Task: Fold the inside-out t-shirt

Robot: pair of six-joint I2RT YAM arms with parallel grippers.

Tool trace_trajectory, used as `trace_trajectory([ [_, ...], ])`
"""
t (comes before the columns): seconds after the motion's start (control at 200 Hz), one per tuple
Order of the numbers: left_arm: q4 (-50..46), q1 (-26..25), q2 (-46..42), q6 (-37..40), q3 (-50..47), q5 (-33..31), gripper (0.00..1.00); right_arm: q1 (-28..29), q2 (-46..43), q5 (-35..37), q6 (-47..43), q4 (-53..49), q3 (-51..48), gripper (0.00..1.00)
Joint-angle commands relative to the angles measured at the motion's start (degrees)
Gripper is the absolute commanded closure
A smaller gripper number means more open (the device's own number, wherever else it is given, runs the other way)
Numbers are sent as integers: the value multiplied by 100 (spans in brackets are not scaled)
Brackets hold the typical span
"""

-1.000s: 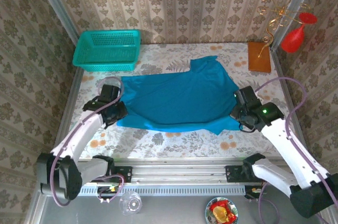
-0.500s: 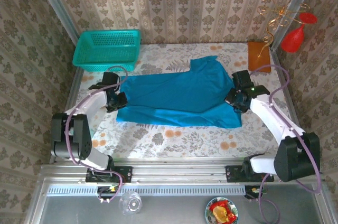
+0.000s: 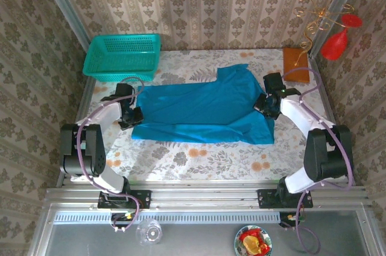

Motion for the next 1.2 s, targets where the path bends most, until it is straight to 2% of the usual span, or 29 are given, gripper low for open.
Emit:
trace_trajectory([
  [0.0,-27,69,-69,102,163,-73,94,-57,253,-98,-175,175,318,100],
  [0.11,-156,62,-148,107,244,-90,82,-102,440,-69,-180,182,452,100],
  [0.16,-271,62,-291,119,242,-173,75,-110,480,-132,-217,170,513,84],
  [0.23,-474,70,-576,146,210,-363,68,-113,428,-192,-300,63,588,69],
  [0.305,-669,92,-899,163,52,-527,63,-112,241,-204,-368,-63,574,61],
  [0.38,-776,123,-1089,222,-144,-405,61,-112,-20,-216,-445,-187,449,57],
  [0.53,-629,169,-1015,429,-561,234,61,-115,-449,-594,-846,-410,52,53],
  [0.665,-358,285,-682,695,-609,729,60,-118,-586,-1671,-1409,-386,-363,49],
  [0.77,-200,397,-448,891,-468,1079,58,-119,-653,-2096,-1443,-197,-744,45],
  [0.91,-117,564,-188,1018,-289,1441,59,-119,-636,-2143,-1373,-85,-1059,44],
  [1.195,-106,769,119,1114,-210,1581,60,-119,-489,-2016,-1340,-54,-1274,44],
])
